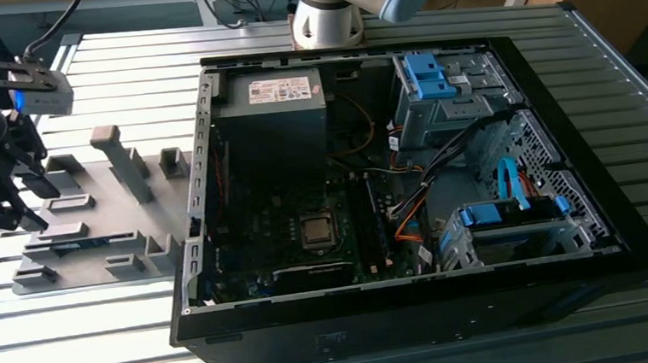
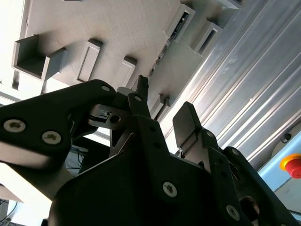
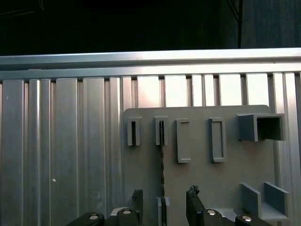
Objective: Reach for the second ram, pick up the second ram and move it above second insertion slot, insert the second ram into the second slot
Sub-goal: 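Pick up the second ram and move it above second insertion slot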
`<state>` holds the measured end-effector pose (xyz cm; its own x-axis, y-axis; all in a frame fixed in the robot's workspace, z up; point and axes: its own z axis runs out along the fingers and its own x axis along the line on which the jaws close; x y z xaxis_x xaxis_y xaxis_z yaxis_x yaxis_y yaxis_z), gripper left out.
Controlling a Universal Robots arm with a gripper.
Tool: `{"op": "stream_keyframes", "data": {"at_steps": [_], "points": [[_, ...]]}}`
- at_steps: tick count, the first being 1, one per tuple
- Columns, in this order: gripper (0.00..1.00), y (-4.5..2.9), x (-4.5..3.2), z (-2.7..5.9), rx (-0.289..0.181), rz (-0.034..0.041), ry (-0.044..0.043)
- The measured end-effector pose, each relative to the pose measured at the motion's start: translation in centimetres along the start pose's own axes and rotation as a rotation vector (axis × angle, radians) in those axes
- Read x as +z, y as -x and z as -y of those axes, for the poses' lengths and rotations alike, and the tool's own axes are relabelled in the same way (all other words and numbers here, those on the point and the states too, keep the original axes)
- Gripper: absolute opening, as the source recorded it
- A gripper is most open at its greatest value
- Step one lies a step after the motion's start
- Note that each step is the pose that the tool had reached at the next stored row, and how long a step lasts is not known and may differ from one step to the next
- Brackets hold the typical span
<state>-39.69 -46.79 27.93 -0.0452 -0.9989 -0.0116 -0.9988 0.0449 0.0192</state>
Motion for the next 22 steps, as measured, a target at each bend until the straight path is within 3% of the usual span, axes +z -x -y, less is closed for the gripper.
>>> {"op": "stream_keyframes", "data": {"at_steps": [5,19,22], "points": [[0.49,0.07,0.50,-0.16,0.000,0.0000,0.0000],[0.49,0.06,3.05,-0.41,0.000,0.0000,0.0008],[0.49,0.06,3.17,-0.41,0.000,-0.0002,0.0010]]}}
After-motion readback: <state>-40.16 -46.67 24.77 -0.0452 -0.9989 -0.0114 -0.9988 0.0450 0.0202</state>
